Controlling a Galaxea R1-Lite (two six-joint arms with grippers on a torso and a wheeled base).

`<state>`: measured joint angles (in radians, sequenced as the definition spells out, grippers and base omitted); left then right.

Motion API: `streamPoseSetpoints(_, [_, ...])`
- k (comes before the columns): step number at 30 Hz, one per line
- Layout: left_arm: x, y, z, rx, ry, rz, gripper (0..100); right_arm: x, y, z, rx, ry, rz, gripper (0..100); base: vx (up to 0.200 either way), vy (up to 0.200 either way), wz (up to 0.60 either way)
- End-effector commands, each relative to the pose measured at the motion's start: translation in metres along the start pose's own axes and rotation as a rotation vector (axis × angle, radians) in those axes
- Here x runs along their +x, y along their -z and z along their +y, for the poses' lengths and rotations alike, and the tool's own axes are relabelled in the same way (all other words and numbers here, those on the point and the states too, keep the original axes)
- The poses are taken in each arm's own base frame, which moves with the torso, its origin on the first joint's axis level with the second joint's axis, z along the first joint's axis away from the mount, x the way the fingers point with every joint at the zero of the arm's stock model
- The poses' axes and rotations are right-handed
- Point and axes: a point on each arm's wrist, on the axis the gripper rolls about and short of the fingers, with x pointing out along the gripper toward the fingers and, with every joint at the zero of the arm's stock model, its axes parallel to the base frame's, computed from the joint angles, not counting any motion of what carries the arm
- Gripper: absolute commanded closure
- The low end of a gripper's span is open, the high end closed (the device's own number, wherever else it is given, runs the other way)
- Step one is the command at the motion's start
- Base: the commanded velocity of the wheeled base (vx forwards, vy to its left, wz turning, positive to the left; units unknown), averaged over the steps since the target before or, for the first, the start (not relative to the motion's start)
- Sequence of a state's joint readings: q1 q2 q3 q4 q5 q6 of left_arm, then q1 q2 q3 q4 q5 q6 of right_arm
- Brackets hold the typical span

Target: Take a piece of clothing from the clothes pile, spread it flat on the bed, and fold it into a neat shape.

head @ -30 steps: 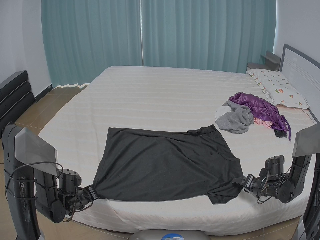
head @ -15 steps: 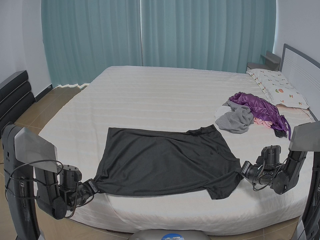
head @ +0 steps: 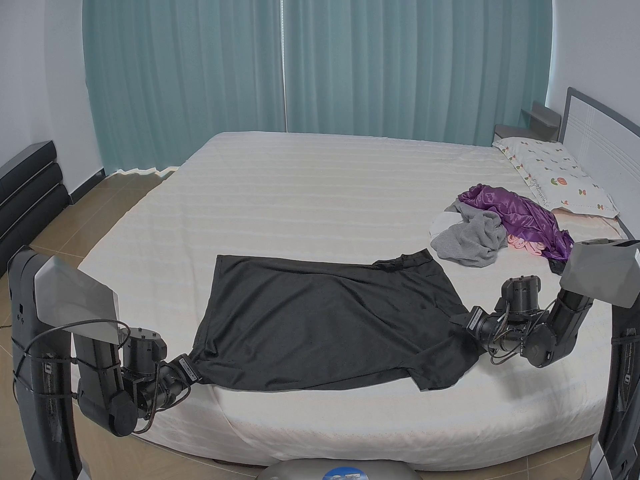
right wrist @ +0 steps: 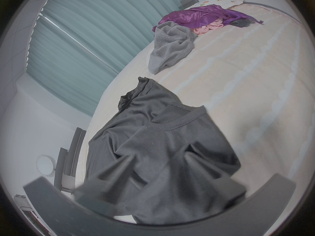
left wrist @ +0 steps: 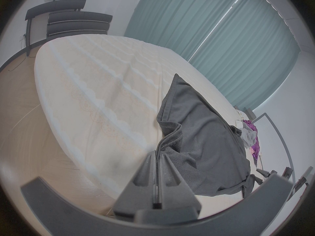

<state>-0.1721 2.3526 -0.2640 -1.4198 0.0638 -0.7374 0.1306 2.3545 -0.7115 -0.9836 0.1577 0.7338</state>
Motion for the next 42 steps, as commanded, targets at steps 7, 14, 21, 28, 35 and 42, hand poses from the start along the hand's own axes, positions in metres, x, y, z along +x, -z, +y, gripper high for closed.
streamPoseSetpoints(7, [0.004,0.003,0.002,-0.004,-0.01,0.01,100,-0.02,-0.008,0.01,0.002,-0.036,-0.029,0,0.0,0.0,0.0])
streamPoseSetpoints(14, [0.003,0.002,0.002,-0.004,-0.009,0.009,100,-0.053,0.018,0.0,-0.014,0.005,0.068,0,0.0,0.0,0.0])
streamPoseSetpoints(21, [0.002,0.002,0.002,-0.004,-0.009,0.009,100,-0.053,0.047,-0.011,-0.075,0.019,0.158,0,0.0,0.0,0.0])
streamPoseSetpoints(28, [0.002,0.003,0.002,-0.003,-0.008,0.009,100,-0.034,0.062,-0.014,-0.103,0.034,0.178,0,0.0,0.0,0.0])
streamPoseSetpoints(35, [0.001,0.002,0.002,-0.003,-0.008,0.009,100,-0.033,0.061,-0.011,-0.118,0.059,0.134,100,0.0,0.0,0.0])
streamPoseSetpoints(42, [-0.003,-0.001,0.0,-0.002,-0.004,-0.003,100,-0.075,0.056,-0.008,-0.097,0.049,0.119,100,0.0,0.0,0.0])
